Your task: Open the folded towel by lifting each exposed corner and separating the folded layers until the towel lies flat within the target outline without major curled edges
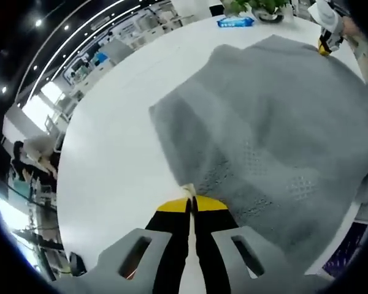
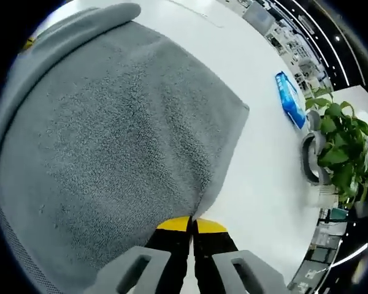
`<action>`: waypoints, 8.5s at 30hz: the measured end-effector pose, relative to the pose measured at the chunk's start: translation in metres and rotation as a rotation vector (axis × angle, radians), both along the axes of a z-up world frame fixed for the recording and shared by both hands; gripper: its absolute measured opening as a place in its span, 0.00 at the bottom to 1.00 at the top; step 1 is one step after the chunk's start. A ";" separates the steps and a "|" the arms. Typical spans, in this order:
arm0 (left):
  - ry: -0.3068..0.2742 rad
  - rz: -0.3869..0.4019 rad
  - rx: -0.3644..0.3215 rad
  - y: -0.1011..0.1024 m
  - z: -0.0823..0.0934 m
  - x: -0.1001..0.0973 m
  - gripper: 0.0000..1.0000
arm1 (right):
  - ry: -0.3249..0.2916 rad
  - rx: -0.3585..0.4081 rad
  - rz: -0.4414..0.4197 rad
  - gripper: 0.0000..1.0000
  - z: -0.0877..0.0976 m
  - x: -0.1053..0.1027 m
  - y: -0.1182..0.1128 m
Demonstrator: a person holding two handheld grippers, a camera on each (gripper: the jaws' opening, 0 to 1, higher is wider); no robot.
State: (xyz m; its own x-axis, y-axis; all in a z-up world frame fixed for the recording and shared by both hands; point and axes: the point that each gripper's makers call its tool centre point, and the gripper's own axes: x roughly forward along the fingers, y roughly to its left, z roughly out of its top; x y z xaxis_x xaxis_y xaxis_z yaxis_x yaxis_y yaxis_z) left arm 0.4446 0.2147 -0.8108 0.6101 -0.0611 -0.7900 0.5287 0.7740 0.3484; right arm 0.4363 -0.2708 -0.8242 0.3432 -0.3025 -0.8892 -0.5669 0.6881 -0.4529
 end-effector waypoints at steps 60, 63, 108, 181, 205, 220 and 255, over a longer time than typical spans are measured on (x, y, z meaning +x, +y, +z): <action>-0.027 0.177 -0.013 0.056 0.005 -0.006 0.01 | -0.233 0.254 -0.297 0.00 -0.001 0.001 -0.113; -0.045 0.173 0.026 0.057 0.005 -0.005 0.01 | -0.236 0.234 -0.254 0.00 -0.001 0.000 -0.112; -0.042 0.281 0.092 0.091 0.008 -0.004 0.01 | -0.192 0.411 -0.368 0.00 0.002 0.001 -0.130; -0.168 0.233 -0.249 -0.021 0.004 -0.113 0.01 | -0.317 0.684 -0.413 0.00 0.069 -0.081 -0.029; -0.171 0.217 -0.218 -0.019 0.001 -0.109 0.01 | -0.228 0.725 -0.185 0.02 0.016 -0.021 0.058; -0.182 0.234 -0.236 -0.019 0.002 -0.110 0.01 | -0.184 0.734 -0.288 0.10 0.011 -0.057 0.029; -0.123 0.194 -0.242 -0.018 0.000 -0.110 0.01 | -0.257 0.492 -0.511 0.00 0.041 -0.165 -0.099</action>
State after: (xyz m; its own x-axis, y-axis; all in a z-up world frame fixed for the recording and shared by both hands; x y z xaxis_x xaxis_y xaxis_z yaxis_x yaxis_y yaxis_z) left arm 0.3341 0.1962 -0.8106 0.7187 -0.1116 -0.6863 0.3290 0.9241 0.1942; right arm 0.2716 -0.3696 -0.7836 0.4819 -0.0686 -0.8735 -0.0404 0.9941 -0.1004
